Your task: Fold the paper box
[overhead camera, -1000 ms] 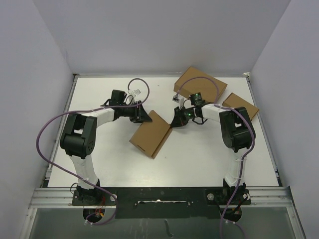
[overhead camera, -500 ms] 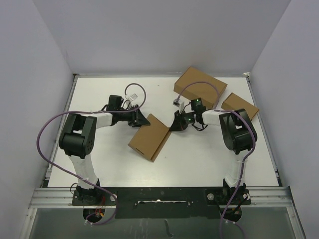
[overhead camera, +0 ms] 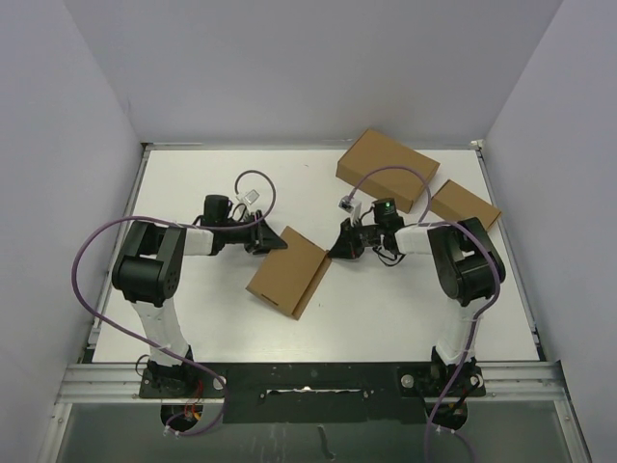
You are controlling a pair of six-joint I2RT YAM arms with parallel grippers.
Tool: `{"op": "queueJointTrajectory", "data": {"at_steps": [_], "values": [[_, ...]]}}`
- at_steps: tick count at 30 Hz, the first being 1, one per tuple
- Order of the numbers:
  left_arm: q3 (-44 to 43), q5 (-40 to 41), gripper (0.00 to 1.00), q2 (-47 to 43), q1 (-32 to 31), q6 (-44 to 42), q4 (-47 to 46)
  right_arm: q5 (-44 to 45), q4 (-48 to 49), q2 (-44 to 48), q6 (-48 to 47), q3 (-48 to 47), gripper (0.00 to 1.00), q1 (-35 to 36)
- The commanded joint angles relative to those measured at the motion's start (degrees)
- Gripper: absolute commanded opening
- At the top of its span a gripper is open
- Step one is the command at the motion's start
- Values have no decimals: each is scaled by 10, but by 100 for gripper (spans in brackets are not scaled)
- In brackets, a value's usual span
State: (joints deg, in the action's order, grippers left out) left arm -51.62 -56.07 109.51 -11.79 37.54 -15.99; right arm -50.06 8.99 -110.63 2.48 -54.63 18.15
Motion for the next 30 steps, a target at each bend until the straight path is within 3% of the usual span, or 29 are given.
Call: {"op": "queueJointTrajectory", "data": {"at_steps": [1,30], "values": [[6,22,16,-23,22,5,-54,2,59,44,12,10,0,-5],[32,42,15,-24,33,8,-72,22,120,69,14,55,0,10]]}}
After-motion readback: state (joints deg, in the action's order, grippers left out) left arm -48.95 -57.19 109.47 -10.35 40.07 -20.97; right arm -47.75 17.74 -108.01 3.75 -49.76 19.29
